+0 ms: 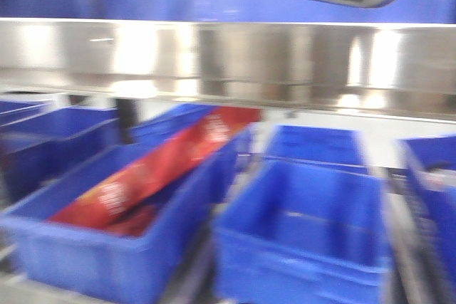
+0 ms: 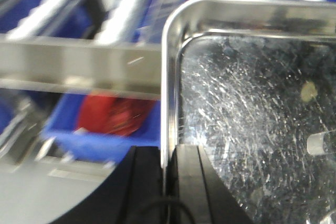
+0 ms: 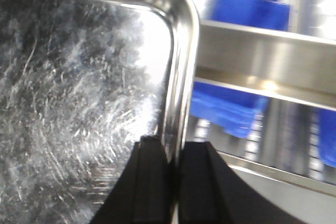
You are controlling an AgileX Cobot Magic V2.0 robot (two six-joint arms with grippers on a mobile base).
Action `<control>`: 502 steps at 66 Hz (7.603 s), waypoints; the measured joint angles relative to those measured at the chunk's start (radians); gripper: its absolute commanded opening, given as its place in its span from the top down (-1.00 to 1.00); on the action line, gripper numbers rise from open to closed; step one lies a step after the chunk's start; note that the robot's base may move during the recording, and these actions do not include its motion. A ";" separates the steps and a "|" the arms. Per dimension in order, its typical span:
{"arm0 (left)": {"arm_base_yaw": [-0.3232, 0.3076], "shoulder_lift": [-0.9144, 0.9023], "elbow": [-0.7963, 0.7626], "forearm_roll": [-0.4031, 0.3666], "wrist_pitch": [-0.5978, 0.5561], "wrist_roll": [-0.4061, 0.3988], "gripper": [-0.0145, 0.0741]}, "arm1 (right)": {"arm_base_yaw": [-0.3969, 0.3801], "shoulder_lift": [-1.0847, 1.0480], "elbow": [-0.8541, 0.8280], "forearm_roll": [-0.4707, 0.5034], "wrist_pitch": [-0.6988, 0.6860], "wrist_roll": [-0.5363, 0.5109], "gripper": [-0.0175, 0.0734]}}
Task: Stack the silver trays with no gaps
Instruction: 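Drive the base away from the shelf holding the tray in both grippers, then turn the base past the plant toward the other shelf of blue bins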
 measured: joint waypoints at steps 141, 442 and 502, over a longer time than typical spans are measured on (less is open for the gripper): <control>0.000 0.000 0.000 0.002 0.005 0.000 0.71 | 0.000 0.000 0.000 0.000 -0.007 0.000 0.65; 0.000 0.000 0.000 0.030 0.009 0.002 0.71 | 0.002 0.000 0.000 0.000 -0.028 0.002 0.65; 0.000 -0.020 0.000 0.068 0.117 0.008 0.71 | -0.007 0.000 0.004 -0.019 -0.218 0.002 0.65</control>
